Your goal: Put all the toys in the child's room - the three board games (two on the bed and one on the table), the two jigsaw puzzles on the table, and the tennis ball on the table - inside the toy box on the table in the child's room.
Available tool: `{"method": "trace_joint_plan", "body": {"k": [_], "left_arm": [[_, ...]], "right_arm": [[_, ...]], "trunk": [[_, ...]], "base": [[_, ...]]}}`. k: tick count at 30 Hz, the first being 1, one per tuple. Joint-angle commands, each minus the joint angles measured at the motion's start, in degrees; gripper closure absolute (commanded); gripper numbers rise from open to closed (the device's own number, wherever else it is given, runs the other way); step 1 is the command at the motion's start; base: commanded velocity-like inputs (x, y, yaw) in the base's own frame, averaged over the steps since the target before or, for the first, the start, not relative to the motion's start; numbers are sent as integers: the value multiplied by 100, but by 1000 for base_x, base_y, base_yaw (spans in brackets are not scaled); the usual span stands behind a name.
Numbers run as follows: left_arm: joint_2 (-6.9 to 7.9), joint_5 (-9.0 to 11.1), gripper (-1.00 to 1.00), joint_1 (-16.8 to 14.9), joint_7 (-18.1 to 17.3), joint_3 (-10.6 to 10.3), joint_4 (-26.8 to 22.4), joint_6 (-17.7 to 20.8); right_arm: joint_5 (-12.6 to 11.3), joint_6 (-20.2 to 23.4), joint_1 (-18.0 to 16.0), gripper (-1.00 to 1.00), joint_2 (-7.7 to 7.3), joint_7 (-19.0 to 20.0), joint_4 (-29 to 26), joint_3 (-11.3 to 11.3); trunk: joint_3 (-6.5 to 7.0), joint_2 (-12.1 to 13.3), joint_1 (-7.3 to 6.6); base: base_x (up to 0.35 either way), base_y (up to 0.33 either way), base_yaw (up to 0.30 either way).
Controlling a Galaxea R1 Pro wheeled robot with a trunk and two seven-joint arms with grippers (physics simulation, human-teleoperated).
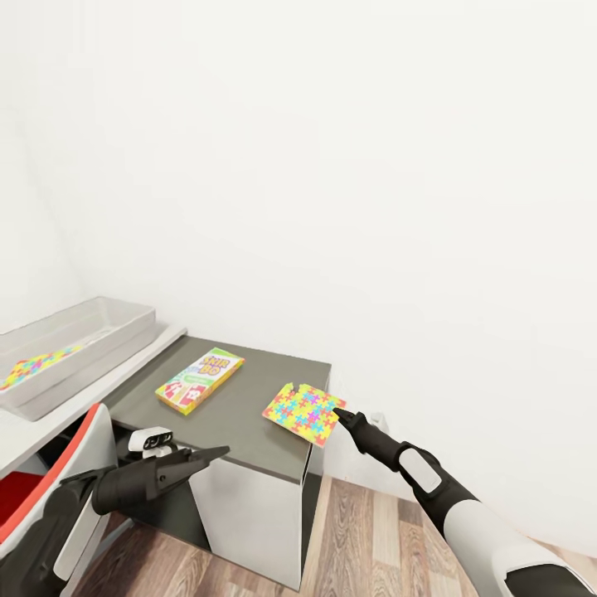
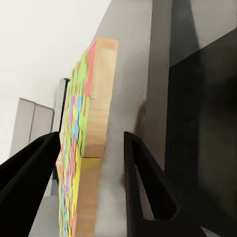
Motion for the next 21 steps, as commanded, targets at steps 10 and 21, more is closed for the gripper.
{"method": "trace_joint_plan", "body": {"k": [10, 21], "left_arm": [[3, -17, -100, -9, -20, 2, 4, 130], [2, -71, -100, -28, -20, -260, -11, 507]], "right_arm": [[-42, 20, -3, 100, 2, -1, 1, 31], [-42, 20, -3, 100, 4, -12, 1, 32]], "trunk": [[174, 400, -221], [372, 841, -462]], "base": [[0, 0, 0], [0, 0, 0]]}}
